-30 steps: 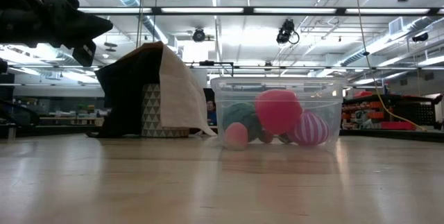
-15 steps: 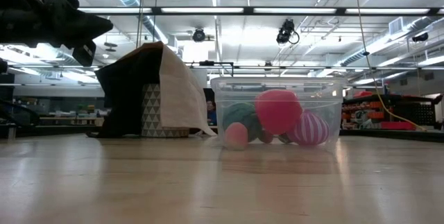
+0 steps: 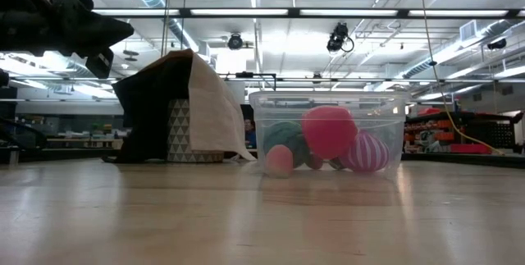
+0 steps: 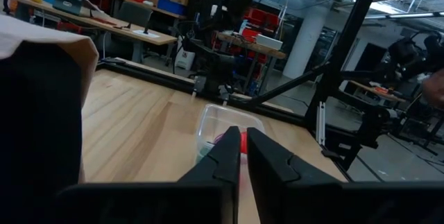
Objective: Pick and placing Produce into tupperware
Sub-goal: Return to Home Position
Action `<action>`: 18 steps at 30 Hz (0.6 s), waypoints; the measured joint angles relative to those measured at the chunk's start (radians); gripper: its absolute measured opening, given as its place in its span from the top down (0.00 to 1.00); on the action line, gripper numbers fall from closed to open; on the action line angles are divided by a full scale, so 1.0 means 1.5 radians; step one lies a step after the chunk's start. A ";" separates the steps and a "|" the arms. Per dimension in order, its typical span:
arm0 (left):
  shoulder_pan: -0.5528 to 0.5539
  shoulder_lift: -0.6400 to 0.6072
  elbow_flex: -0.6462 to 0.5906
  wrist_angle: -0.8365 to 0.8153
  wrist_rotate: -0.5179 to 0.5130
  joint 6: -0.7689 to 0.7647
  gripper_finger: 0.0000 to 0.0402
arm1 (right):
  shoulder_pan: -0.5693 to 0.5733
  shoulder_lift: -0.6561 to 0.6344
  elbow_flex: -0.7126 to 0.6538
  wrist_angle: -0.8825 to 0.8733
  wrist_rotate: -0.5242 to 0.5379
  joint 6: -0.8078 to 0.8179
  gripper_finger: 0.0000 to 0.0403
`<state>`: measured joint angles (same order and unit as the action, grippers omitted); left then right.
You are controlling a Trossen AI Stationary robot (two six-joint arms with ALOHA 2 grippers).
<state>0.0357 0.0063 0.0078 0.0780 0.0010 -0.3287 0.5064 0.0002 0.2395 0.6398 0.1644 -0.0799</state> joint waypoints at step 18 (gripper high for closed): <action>0.000 0.000 0.000 0.000 0.000 0.000 0.91 | 0.000 0.000 -0.142 0.366 -0.018 -0.115 1.00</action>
<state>0.0357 0.0063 0.0078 0.0780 0.0006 -0.3283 0.5064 -0.0002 0.0269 1.1881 0.1372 -0.2519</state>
